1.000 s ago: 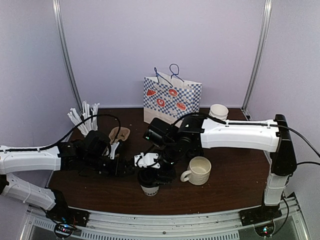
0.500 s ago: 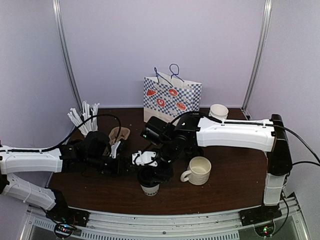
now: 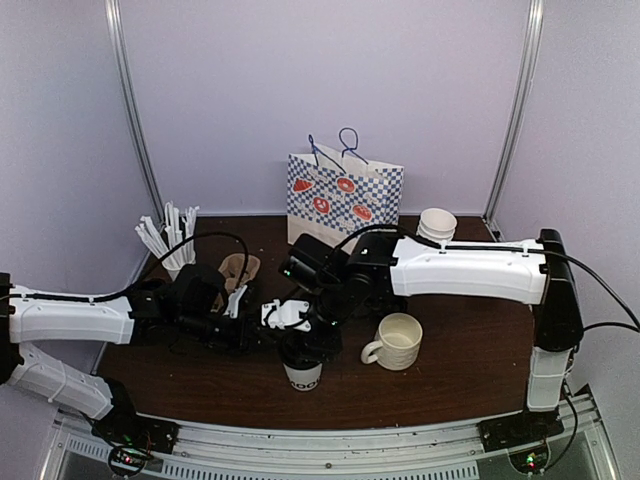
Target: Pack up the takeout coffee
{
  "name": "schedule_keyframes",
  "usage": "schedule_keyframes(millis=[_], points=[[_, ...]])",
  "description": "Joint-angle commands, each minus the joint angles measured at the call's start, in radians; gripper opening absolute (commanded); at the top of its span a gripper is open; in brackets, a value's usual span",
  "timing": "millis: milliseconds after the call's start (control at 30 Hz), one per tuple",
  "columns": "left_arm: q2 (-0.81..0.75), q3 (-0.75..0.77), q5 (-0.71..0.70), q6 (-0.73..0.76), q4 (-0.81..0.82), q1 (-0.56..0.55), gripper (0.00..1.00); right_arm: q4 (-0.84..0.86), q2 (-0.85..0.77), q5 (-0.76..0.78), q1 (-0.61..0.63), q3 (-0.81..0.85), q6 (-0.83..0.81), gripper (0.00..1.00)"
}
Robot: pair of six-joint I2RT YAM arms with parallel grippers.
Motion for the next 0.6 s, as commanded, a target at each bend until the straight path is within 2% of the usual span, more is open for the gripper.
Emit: schedule_keyframes(millis=[0, 267, 567], points=[[0.053, -0.046, -0.019, -0.004, -0.074, 0.008, 0.39, -0.004, 0.039, 0.085, 0.014, -0.092, 0.022, 0.72], [0.043, -0.059, -0.036, 0.009, -0.165, 0.006, 0.33, 0.042, 0.043, 0.197, 0.102, -0.202, -0.005, 0.73], [0.062, -0.061, -0.054, 0.043, -0.188, 0.004, 0.33, -0.001, 0.088, 0.206, 0.114, -0.156, 0.02, 0.7]])
